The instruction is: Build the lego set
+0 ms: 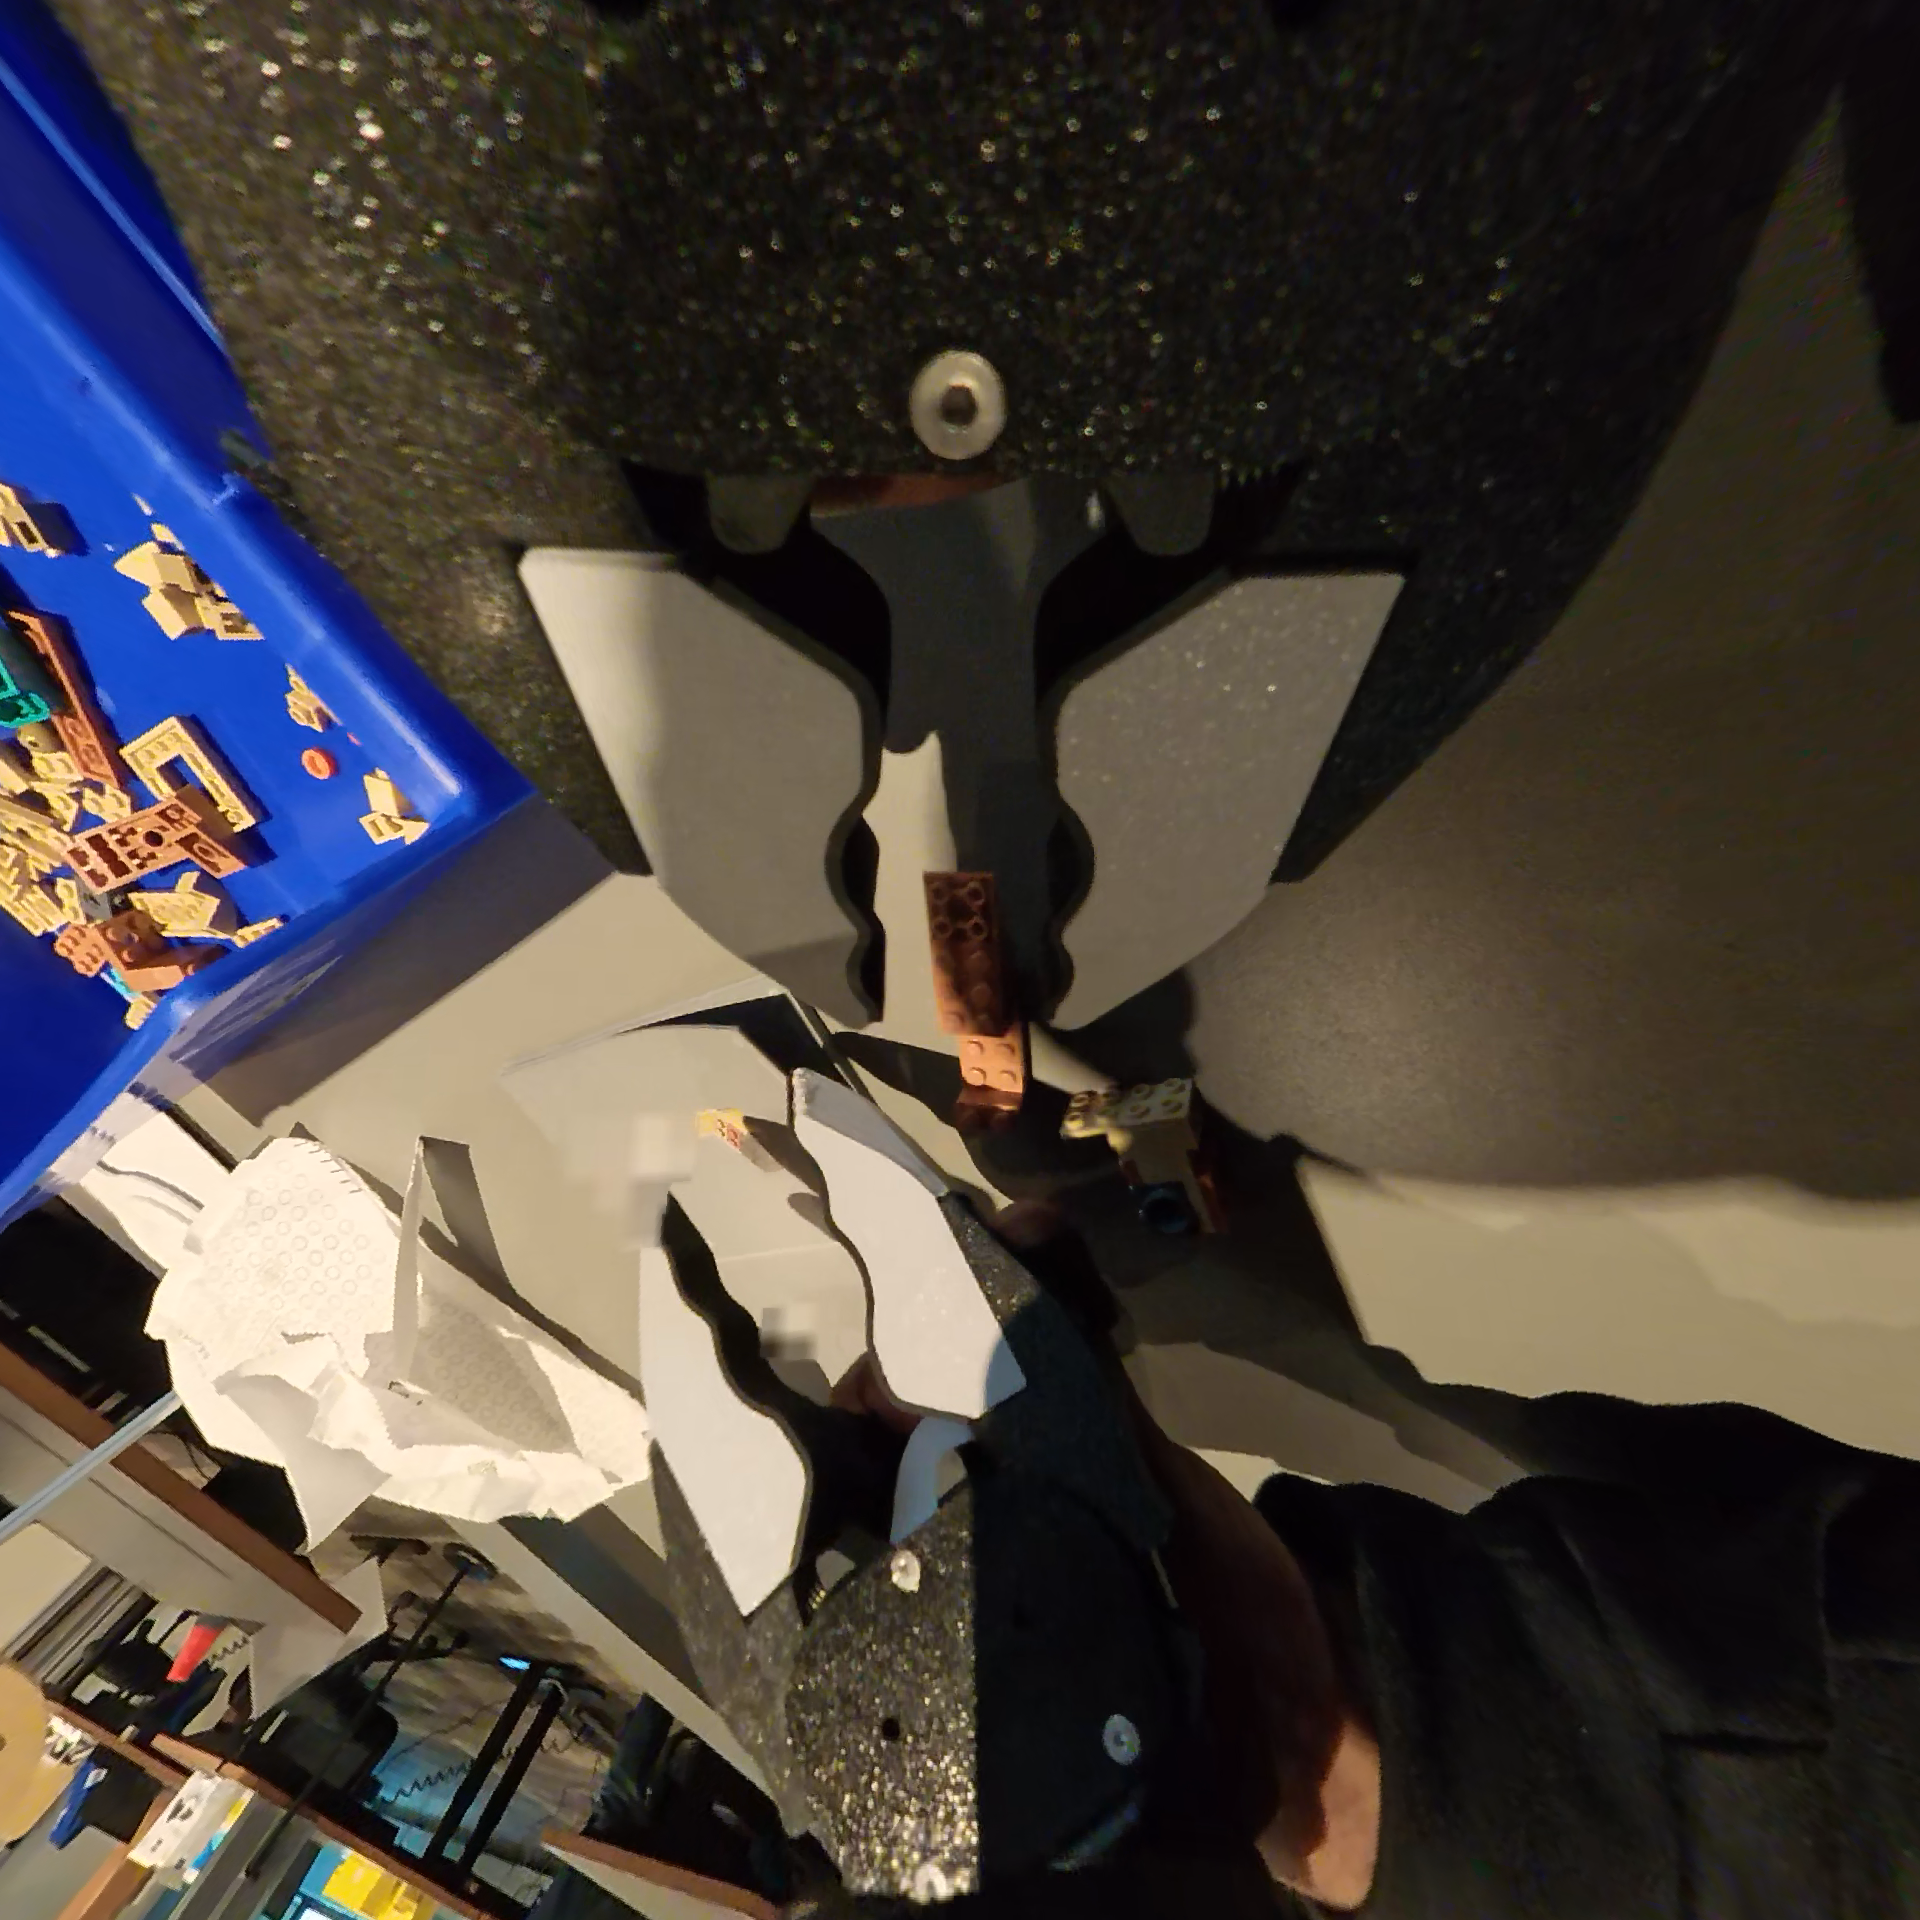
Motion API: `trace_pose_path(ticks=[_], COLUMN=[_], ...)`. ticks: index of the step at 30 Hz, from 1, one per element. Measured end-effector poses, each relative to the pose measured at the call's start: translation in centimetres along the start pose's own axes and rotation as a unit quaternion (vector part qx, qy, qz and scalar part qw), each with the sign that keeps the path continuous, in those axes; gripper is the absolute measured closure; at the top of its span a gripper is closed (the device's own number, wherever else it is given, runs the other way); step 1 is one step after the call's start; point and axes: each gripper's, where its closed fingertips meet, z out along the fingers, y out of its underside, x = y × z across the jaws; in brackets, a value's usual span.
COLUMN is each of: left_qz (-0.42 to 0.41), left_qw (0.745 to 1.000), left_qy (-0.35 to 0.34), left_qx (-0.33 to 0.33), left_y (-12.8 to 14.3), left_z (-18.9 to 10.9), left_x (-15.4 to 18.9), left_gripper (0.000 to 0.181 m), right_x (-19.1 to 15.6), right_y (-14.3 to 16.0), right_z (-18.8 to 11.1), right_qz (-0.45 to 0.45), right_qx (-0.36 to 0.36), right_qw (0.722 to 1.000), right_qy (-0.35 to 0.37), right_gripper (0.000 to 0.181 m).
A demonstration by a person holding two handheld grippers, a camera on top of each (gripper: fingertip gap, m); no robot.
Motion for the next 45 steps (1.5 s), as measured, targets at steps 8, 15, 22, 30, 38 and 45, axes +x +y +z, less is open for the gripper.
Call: trace_pose_path(ticks=[8, 15, 22, 30, 38, 45], left_qz=[-0.023, -0.053, -0.033, -0.042, -0.12, -0.108], left_qw=[1.0, 0.998, 0.999, 0.999, 0.992, 0.992], left_qy=[0.015, 0.043, 0.042, 0.028, -0.006, -0.061], left_qx=[0.007, 0.003, 0.001, 0.011, 0.029, 0.01], left_y=[0.1, 0.6, 0.4, -0.8, -2.5, -1.2], left_z=[0.0, 0.2, -0.2, -1.3, -1.2, -0.1], left_x=[0.1, 0.5, 0.0, -2.1, -5.9, -6.5], left_gripper=[0.137, 0.136, 0.134, 0.132, 0.125, 0.122], right_x=[0.0, 0.1, 0.2, 2.1, 6.5, 10.2], right_y=[0.1, 0.1, -0.3, -2.1, -8.7, -11.7], right_z=[0.1, 0.2, 0.2, -0.3, -1.1, -1.2], right_qz=[0.006, 0.02, 0.022, 0.02, -0.006, 0.034], right_qx=[-0.003, -0.004, 0.011, 0.047, 0.135, 0.252], right_qw=[1.0, 1.0, 0.999, 0.999, 0.988, 0.959], right_qy=[-0.004, -0.014, -0.022, 0.011, 0.076, 0.126], right_gripper=[0.154, 0.154, 0.155, 0.154, 0.154, 0.152])
